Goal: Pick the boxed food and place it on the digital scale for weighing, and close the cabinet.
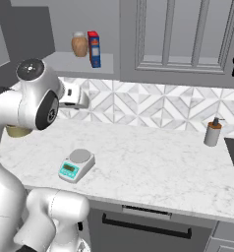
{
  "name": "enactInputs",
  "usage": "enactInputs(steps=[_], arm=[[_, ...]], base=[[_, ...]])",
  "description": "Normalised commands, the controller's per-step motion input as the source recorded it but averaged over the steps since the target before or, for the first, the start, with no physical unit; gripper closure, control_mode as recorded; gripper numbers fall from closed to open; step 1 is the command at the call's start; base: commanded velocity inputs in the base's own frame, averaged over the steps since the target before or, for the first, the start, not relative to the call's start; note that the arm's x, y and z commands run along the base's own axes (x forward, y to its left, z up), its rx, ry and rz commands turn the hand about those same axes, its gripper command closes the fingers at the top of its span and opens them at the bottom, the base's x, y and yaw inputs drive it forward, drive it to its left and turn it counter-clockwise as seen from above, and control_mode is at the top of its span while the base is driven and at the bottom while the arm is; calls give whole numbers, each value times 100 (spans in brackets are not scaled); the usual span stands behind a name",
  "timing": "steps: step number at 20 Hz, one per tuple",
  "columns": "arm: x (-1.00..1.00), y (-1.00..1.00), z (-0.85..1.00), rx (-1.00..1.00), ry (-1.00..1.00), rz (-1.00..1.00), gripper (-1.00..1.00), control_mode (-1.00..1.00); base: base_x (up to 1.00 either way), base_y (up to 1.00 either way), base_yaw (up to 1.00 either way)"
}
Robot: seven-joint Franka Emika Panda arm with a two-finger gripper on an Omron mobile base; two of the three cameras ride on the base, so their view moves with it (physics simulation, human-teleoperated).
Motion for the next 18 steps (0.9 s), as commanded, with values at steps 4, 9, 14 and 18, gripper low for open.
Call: enactInputs(steps=[4,9,14,18], arm=[[0,0,49,0,-10,0,-100,-100],[0,-5,51,0,-11,0,-100,-100],[0,-7,46,0,-14,0,-100,-100],[19,0,41,0,-9,0,-100,-100]], base=[[0,0,0],[0,0,0],[0,0,0],[0,0,0]])
